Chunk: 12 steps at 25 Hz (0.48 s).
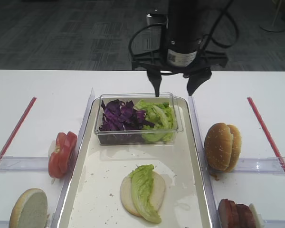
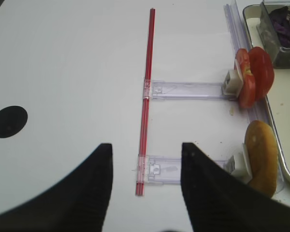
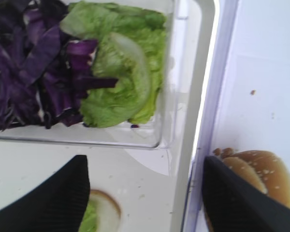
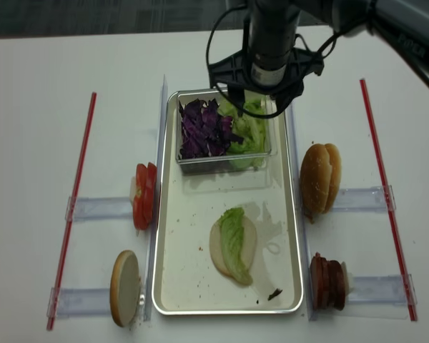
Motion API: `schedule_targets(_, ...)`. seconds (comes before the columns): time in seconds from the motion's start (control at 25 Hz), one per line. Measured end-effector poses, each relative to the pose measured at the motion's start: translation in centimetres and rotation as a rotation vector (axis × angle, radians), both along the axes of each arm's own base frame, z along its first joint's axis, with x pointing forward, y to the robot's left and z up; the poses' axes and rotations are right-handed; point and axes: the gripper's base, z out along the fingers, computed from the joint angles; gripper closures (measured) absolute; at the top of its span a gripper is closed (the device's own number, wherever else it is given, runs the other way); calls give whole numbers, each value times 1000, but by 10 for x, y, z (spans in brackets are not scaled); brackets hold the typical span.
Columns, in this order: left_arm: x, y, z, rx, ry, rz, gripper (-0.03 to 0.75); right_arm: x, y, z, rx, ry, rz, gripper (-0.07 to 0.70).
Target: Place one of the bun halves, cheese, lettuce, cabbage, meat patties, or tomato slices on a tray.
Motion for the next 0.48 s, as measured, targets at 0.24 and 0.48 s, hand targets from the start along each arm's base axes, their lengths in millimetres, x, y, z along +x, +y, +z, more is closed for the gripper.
schedule_targets(0.24,0,0,0,0,0,0,413,27,-52,0,-18,-10,-47,111)
schedule_targets(0.48,0,0,0,0,0,0,413,48,-110,0,-29,-13,-113,111)
